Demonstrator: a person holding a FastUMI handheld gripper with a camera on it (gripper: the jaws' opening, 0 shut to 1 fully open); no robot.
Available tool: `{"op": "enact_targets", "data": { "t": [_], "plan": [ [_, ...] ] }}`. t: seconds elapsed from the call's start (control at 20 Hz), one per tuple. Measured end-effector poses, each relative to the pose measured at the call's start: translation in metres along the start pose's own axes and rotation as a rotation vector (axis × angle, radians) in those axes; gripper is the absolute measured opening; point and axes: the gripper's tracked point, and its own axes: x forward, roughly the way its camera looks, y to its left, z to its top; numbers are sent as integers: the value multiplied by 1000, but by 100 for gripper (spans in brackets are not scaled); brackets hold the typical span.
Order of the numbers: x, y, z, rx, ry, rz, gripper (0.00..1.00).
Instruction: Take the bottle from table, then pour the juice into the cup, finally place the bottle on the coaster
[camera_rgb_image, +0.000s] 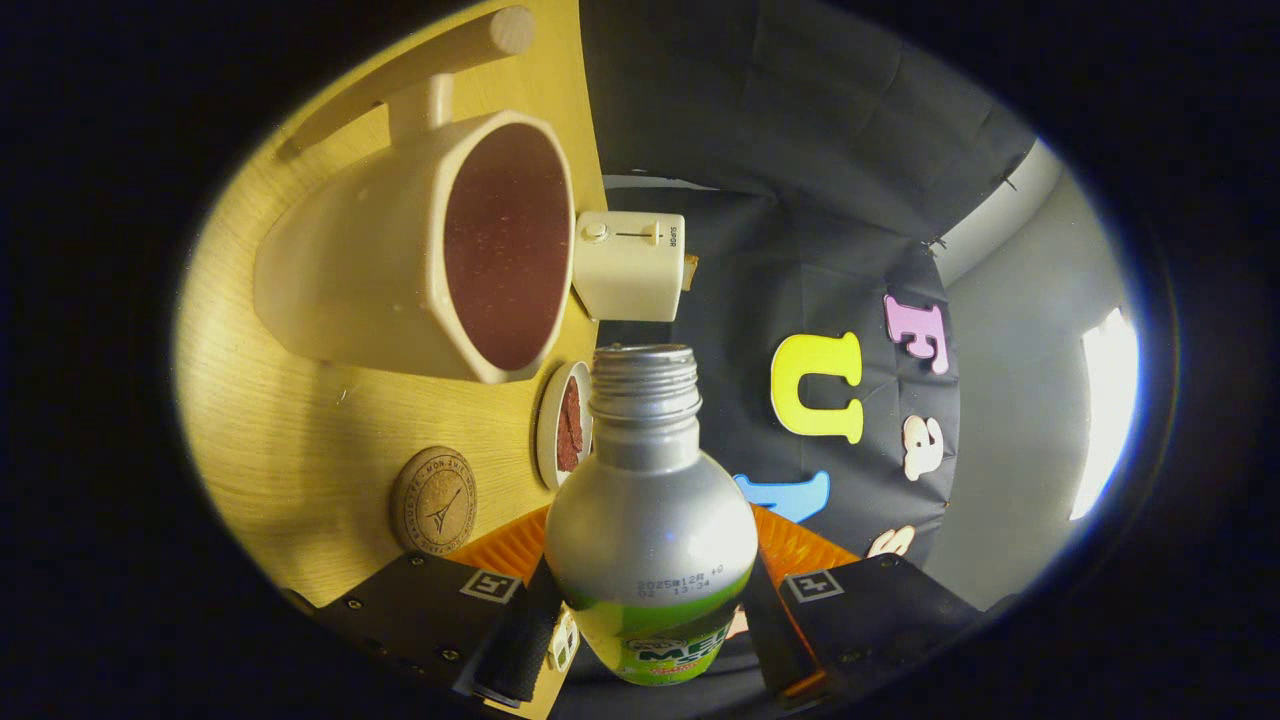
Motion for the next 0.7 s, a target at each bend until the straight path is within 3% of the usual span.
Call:
{"op": "enact_targets", "data": {
  "t": [0.3, 0.7],
  "plan": [
    [3, -9, -4, -75, 4, -27, 81],
    [6, -18, -10, -82, 16, -29, 81]
  ]
}}
